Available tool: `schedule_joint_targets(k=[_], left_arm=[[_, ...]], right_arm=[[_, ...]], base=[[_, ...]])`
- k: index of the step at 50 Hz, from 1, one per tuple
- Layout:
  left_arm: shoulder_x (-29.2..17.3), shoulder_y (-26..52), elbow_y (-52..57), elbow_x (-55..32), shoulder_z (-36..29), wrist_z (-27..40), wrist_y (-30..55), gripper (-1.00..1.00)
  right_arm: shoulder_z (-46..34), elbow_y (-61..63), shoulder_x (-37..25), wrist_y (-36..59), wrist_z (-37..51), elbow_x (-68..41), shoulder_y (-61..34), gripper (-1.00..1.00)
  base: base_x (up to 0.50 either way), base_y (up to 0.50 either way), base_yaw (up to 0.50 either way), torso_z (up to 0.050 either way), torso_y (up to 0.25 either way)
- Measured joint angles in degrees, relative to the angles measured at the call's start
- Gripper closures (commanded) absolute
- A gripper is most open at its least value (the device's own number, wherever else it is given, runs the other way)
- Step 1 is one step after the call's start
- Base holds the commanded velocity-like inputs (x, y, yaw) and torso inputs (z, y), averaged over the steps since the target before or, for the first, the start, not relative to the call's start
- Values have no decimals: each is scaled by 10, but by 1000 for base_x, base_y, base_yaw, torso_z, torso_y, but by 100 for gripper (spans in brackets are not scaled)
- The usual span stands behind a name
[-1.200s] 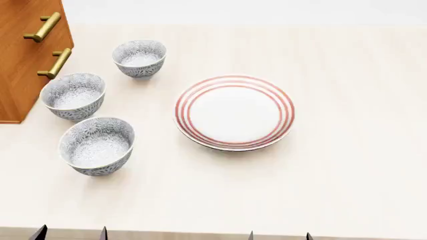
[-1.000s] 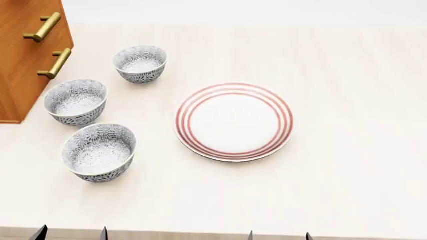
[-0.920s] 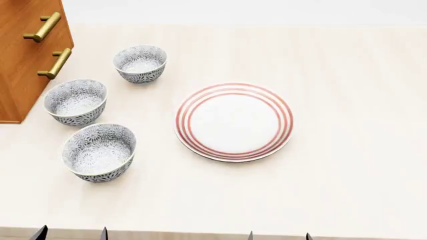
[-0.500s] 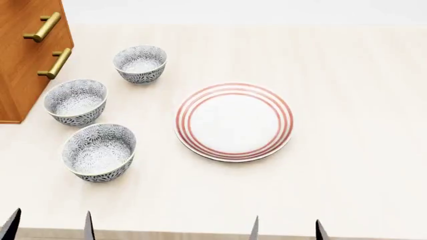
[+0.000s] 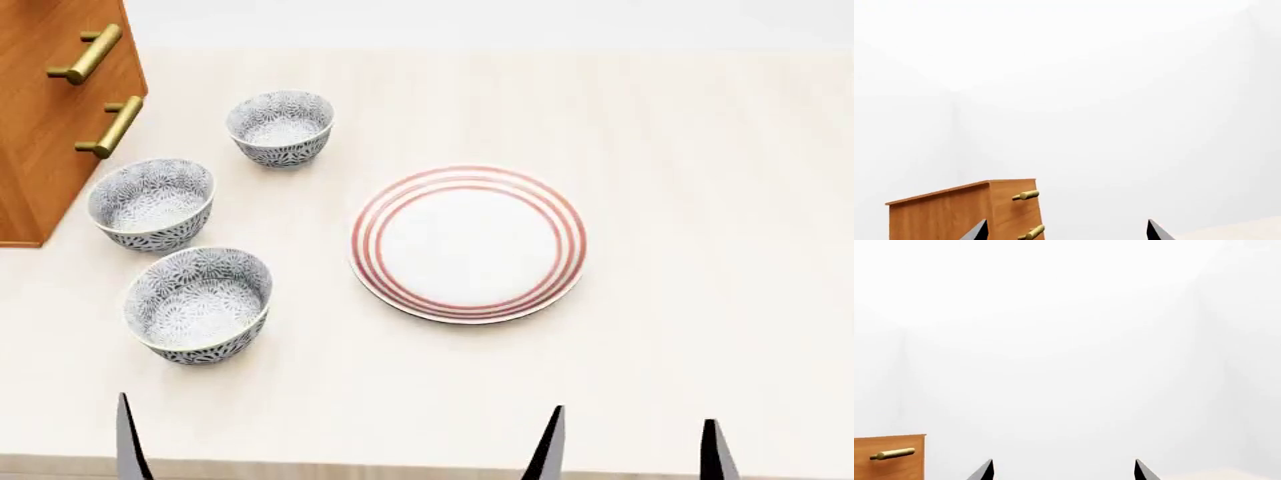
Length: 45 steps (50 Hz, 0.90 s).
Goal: Pick up the bowl and put it in the front on the plate.
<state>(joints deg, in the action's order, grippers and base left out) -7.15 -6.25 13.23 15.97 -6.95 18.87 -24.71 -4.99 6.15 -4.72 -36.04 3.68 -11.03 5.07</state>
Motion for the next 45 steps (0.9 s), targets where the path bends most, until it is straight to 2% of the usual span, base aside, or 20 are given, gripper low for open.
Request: schedule_joint_targets(k=[9,45], left_arm=[[-5,-4,10,11,-5,13,-8,-100],[-22,-7,25,26,-22,44,-9,-100]], right_arm=[[-6,3,-6,-23,6,-4,2,-100],[-25,9,-26,-55,32,3,1,-100]], base=[[141,0,0,0,0],[500,-52,0,0,0]])
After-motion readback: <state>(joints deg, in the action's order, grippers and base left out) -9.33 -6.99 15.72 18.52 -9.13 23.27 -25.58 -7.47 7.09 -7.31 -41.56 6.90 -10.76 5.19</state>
